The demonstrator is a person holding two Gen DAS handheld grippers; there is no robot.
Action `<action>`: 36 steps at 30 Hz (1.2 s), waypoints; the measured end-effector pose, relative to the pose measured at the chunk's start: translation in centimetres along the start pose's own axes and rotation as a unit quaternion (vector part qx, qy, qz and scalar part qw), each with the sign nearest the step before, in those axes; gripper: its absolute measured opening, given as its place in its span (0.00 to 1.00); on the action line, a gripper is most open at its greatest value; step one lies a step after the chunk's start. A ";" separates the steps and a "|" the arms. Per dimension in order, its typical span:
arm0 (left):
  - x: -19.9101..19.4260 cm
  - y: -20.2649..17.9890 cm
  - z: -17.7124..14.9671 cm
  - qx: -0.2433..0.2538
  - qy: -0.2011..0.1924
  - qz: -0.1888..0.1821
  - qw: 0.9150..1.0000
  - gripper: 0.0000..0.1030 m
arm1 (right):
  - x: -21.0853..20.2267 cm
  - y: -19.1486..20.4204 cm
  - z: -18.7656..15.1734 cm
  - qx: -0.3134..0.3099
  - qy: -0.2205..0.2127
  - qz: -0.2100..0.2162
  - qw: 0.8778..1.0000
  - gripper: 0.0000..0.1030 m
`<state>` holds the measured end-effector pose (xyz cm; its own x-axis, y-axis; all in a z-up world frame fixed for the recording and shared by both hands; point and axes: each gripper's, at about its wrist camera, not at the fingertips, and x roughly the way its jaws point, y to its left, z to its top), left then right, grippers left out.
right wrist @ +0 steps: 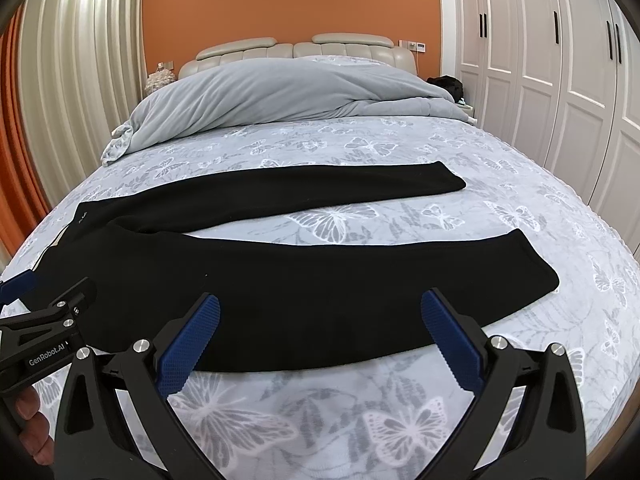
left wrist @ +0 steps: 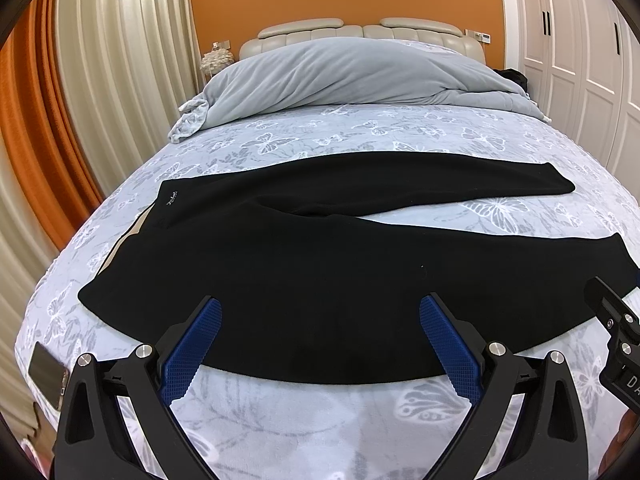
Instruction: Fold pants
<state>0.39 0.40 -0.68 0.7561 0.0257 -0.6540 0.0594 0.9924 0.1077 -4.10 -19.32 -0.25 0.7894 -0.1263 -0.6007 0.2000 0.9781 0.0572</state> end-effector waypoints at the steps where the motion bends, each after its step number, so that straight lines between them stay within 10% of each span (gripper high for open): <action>1: 0.0 0.0 0.0 0.000 0.000 0.000 1.000 0.95 | 0.0 0.0 0.0 0.000 0.000 0.000 1.000 0.96; 27: 0.8 -0.1 0.5 -0.006 0.018 -0.010 1.000 0.95 | 1.3 -0.3 0.2 0.010 0.026 0.026 0.999 0.96; 36: 5.9 8.8 7.4 -0.093 0.068 -0.089 0.989 0.95 | 7.1 -10.3 7.5 0.043 0.082 0.082 0.992 0.93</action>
<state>10.19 8.39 1.96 0.6493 -0.1485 -0.7459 0.0532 0.9872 -0.1502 3.83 -31.50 0.86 0.7124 0.0683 -0.6984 0.1314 0.9646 0.2285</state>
